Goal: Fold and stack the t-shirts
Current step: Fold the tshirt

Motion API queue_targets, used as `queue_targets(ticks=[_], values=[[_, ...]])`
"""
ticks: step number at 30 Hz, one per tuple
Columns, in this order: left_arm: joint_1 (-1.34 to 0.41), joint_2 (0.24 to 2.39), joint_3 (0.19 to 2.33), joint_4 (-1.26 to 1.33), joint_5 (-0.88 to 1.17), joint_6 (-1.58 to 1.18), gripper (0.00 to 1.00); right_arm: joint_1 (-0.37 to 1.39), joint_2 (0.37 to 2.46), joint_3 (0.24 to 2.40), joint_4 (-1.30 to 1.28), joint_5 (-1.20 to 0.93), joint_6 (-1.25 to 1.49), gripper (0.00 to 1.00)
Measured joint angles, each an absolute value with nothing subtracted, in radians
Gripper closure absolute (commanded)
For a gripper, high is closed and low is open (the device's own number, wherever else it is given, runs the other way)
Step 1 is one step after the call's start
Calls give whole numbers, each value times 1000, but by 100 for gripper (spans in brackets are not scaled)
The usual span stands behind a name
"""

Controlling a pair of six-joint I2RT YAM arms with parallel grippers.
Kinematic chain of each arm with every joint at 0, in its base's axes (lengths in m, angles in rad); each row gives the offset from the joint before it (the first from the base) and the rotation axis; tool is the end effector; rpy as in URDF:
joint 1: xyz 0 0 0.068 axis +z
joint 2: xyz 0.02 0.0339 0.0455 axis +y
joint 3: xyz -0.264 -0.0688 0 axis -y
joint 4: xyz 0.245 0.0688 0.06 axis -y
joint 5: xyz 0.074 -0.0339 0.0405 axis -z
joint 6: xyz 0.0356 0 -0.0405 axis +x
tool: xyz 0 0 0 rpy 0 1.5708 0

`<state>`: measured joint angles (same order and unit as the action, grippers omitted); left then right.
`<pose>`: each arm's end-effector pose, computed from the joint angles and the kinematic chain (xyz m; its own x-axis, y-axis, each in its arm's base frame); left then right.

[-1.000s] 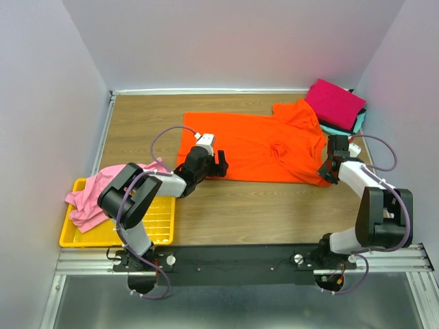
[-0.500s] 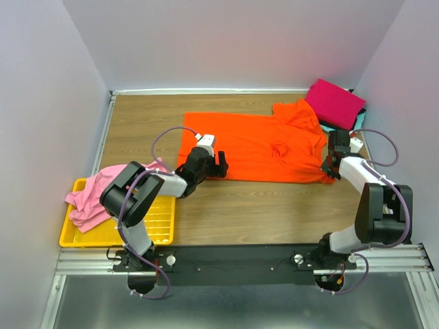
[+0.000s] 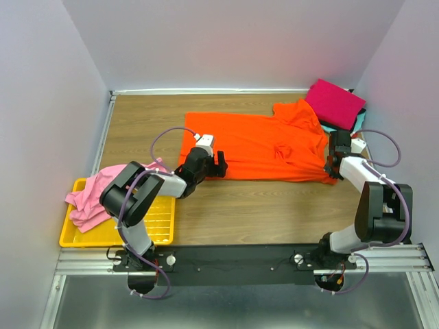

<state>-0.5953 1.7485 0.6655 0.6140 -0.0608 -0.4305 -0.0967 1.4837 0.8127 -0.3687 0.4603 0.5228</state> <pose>0.2763 -0.1845 0.1355 -0.5550 -0.1272 -0.8221 0.3117 0.8844 -0.3473 0.2770 -0.0428 0.1798 -0.5886 0.5065 -0.6301 0.6975 0.7122 -0.0790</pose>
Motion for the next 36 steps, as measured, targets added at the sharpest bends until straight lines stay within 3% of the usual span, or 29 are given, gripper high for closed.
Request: queue_targets(ticks=[14,15,16,18,24,30,36], values=[[-577,1678,608,609,-86,-430,10,-115,1443,800,-373,565,523,99],[-576,1673,608,607,-86,-430,10,-115,1435,800,-375,565,522,94],[-576,1669,608,604,-86,-430,10,-115,1422,800,-378,566,522,83],[-576,1658,608,601,-86,-430,10,-116,1402,802,-383,559,517,47],[-576,1603,608,598,-86,-430,10,-106,1345,810,-393,534,504,20],[-576,1588,625,599,-92,-428,11,11,1264,813,-377,511,488,17],[-576,1627,673,608,-104,-429,11,163,1330,804,-247,364,489,17]])
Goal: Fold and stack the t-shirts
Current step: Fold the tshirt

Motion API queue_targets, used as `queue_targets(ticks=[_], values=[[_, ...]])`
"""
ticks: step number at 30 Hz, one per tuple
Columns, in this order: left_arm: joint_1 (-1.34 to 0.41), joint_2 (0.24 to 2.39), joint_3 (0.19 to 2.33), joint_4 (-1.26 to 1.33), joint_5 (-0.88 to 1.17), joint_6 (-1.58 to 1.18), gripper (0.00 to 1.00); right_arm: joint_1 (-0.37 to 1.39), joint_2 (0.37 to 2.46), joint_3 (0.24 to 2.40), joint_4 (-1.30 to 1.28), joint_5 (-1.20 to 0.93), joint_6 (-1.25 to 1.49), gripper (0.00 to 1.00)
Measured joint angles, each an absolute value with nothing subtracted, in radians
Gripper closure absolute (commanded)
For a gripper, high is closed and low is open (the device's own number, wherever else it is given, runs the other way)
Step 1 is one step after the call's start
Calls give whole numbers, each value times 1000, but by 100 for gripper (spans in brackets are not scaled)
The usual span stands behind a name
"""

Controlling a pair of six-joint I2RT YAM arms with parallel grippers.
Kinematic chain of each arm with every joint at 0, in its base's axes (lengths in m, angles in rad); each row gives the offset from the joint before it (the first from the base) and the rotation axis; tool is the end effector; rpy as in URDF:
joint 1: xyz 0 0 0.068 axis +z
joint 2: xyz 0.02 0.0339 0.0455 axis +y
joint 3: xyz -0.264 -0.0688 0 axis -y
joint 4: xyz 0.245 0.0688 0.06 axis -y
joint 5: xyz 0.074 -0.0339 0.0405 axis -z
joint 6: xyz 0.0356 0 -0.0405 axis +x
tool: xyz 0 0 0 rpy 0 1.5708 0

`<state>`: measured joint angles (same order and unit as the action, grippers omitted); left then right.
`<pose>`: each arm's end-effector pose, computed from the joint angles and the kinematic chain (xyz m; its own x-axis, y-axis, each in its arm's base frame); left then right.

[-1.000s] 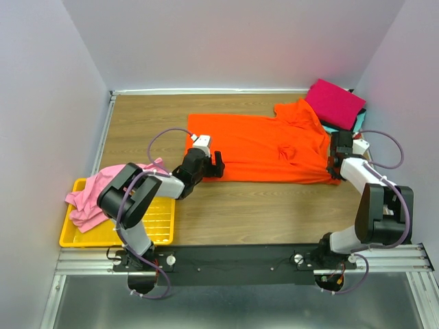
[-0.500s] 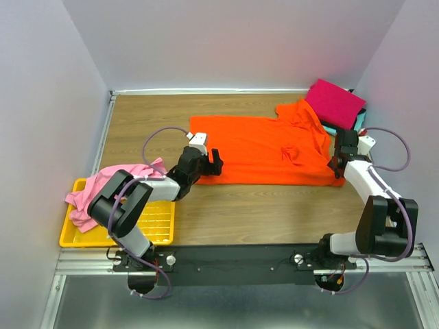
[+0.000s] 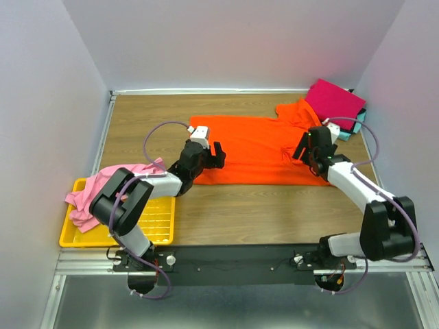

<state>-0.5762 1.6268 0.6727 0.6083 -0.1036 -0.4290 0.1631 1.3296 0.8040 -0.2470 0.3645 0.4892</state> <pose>0.2773 -0.1758 0.1748 -0.4500 -0.2010 -0.8701 0.3004 0.8835 -0.3595 0.2742 0.0323 0.2240 -0.5609 0.3527 -0.7490 0.4121 0.9036 0.1169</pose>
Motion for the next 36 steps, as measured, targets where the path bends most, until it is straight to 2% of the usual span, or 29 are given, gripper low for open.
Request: queue_targets(ticks=[7,21,28,36], values=[[-580,1707,684,643,-104,-431,11,196,1469,778,-134,251,492,17],[-597,1771,628,726,-144,-460,11,196,1496,689,-73,194,562,17],[-624,1751,550,810,-191,-490,11,196,1417,617,-63,167,595,17],[-695,1709,482,838,-257,-546,11,196,1211,529,-222,129,622,16]])
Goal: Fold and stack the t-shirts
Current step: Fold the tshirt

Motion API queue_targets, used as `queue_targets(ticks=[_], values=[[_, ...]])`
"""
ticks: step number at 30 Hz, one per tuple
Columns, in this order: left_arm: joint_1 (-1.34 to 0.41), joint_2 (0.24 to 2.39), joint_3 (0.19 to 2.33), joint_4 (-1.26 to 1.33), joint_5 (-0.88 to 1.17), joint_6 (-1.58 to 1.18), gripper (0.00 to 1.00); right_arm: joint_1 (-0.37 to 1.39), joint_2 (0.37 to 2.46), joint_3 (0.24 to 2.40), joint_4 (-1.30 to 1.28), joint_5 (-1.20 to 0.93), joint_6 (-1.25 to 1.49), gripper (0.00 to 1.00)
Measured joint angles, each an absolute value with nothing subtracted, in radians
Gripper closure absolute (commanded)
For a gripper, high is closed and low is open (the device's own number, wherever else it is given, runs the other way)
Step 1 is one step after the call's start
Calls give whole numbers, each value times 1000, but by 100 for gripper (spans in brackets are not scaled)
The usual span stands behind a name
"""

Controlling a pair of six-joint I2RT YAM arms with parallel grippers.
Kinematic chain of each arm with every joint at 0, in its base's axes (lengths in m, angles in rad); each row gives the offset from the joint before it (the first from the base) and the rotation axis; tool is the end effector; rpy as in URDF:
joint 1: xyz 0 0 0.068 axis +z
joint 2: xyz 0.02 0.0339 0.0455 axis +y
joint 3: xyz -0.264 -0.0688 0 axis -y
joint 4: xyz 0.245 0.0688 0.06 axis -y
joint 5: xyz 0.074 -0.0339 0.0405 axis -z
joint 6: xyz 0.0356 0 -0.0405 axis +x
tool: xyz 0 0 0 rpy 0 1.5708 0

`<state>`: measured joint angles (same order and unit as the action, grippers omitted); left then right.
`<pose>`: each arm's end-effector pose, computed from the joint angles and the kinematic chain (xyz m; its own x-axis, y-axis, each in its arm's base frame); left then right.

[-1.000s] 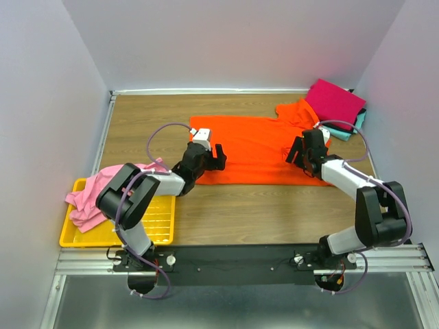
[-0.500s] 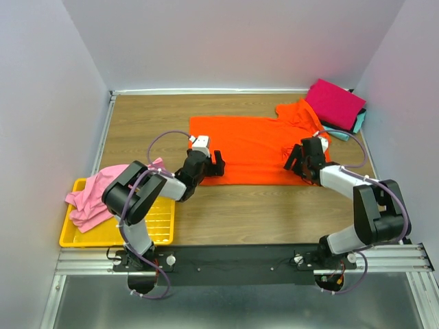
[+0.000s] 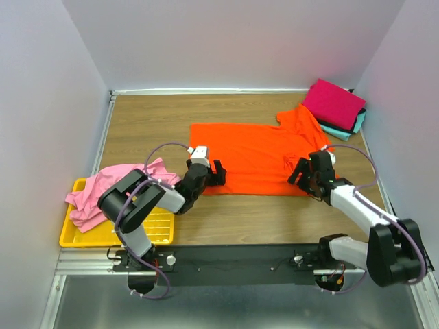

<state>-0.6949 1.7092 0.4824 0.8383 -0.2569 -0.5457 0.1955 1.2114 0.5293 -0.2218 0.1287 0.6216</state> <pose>0.2331 -0.1825 0.1235 -0.4764 -0.2564 -0.8410 0.2239 0.8896 -0.3981 0.2194 0.0388 0.1669 -0.6934 0.4514 -0.5616 0.3555 0.8923 0.2782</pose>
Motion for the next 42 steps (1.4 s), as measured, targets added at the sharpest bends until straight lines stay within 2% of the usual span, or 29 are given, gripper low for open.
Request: queue_targets(ticks=[6,16,25,42], values=[[-734,1649,445,790,-303,-595,11,196,1090,518,-299,110,631,16],[-766,1493,488,532,-378,-599,11,196,1138,627,-333,192,584,13],[-766,1614,680,556,-365,-532,10,196,1348,657,-244,239,556,13],[-766,1771,646,667,-302,-499,10,196,1394,649,-222,213,590,13]])
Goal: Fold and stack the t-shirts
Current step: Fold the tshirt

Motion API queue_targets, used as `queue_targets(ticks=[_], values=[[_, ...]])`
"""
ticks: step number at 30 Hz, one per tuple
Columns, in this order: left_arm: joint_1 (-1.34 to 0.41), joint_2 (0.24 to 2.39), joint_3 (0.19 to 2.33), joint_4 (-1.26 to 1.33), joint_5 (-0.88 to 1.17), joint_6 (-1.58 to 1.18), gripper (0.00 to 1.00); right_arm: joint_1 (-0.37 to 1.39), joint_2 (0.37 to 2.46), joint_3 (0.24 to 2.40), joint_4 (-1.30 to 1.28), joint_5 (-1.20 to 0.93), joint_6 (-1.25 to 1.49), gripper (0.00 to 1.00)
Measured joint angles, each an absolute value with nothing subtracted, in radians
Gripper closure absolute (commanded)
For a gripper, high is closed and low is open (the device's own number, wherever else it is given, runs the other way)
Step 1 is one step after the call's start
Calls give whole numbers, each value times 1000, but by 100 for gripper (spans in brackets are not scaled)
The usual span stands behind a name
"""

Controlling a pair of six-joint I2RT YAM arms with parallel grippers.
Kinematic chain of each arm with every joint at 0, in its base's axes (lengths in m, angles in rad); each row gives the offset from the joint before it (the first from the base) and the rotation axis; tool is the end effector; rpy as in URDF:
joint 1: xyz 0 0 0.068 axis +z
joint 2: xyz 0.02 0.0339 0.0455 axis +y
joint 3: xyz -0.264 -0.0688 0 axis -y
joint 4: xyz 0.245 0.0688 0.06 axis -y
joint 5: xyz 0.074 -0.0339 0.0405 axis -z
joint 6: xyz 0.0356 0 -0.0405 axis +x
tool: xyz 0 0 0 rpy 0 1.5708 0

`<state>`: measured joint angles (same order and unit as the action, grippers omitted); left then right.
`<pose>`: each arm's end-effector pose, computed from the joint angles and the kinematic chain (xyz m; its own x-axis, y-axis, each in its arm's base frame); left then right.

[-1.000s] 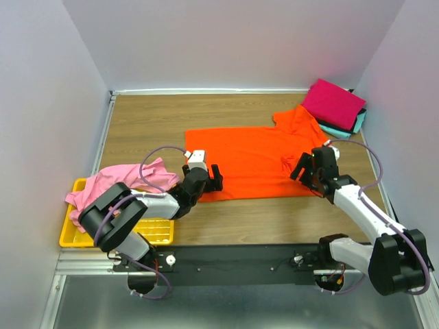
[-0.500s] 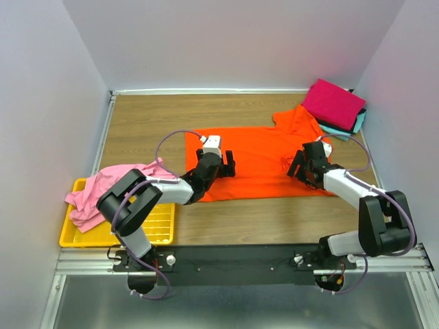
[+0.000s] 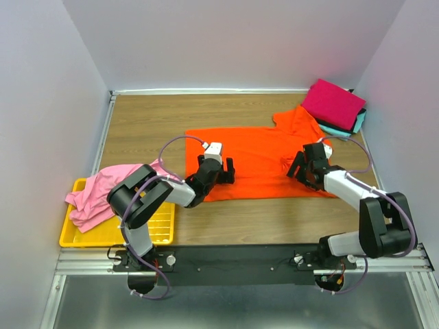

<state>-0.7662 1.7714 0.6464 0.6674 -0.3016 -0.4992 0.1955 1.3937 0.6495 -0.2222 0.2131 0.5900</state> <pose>0.2446 -0.2207 0.1293 -0.5045 -0.1489 -0.8505 0.2603 0.9130 -0.3143 0.2528 0.0424 0.1620 -0.7108 0.4136 -0.5690 0.3893 0.9050 0.1716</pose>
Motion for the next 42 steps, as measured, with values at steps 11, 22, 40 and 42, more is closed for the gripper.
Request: queue_targets(ticks=[11,22,40,42], values=[[-766,1771,548,830,-290,-515,10,196,1298,609,-336,135,633,12],[-766,1727,433,932,-271,-568,10,196,1187,570,-479,50,690,12],[-774,1520,322,791,-216,-632,8,204,1076,595,-612,-17,705,8],[-774,1493,361,704,-217,-622,6,204,1070,637,-620,1,695,6]])
